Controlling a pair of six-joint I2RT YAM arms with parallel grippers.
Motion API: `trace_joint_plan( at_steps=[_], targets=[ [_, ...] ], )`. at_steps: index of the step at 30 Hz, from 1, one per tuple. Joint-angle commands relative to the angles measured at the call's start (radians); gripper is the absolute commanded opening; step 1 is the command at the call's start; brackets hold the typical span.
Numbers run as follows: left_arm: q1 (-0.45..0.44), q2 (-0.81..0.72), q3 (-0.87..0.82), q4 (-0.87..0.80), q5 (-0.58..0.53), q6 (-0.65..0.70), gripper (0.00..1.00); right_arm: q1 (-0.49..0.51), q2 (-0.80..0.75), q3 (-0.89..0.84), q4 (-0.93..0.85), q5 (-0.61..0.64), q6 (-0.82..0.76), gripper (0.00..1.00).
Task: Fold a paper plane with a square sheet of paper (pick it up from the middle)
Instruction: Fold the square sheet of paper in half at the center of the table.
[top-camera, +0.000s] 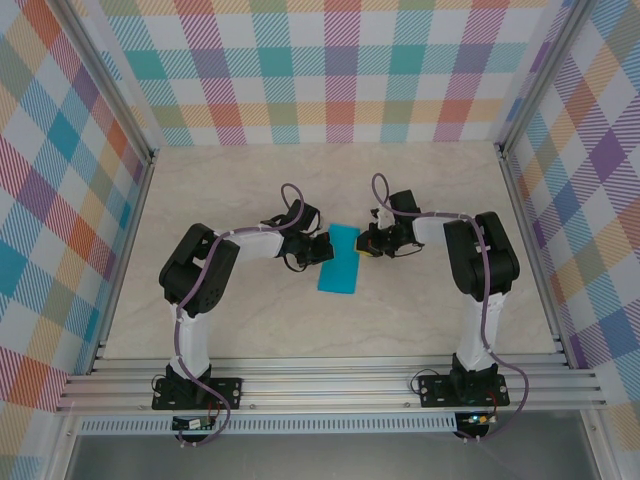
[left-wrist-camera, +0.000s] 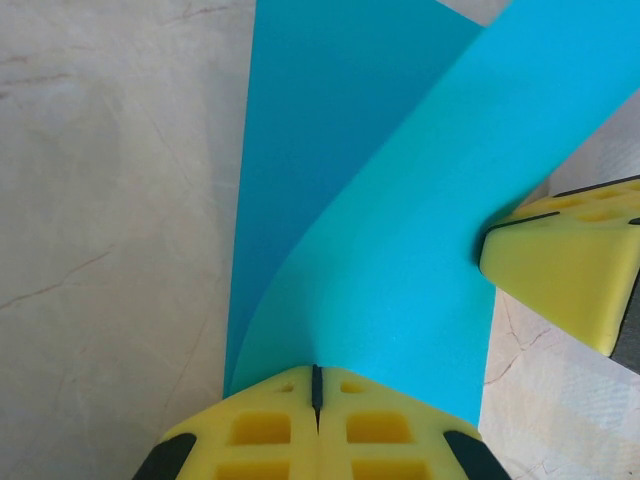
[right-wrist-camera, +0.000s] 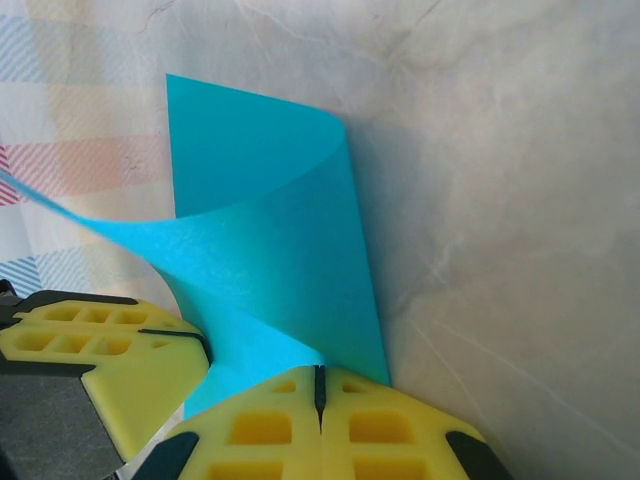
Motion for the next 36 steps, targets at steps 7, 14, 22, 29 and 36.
trace_joint_plan(
  at_steps=[7, 14, 22, 29, 36],
  targets=[
    [-0.019, 0.053, -0.051, -0.103, -0.019, 0.031, 0.00, -0.008, -0.007, 0.120, -0.106, -0.038, -0.024, 0.00],
    [-0.019, 0.059, -0.047, -0.101, -0.017, 0.029, 0.00, -0.018, 0.066, 0.172, -0.118, -0.015, -0.032, 0.00],
    [-0.019, 0.056, -0.051, -0.101, -0.015, 0.031, 0.00, -0.022, 0.128, 0.179, -0.144, 0.017, -0.055, 0.00],
    [-0.019, 0.059, -0.047, -0.104, -0.015, 0.031, 0.00, -0.025, 0.095, 0.222, -0.196, 0.006, -0.071, 0.00],
    [-0.019, 0.056, -0.054, -0.099, -0.014, 0.030, 0.00, -0.049, 0.117, 0.289, -0.207, -0.019, -0.066, 0.00]
  ],
)
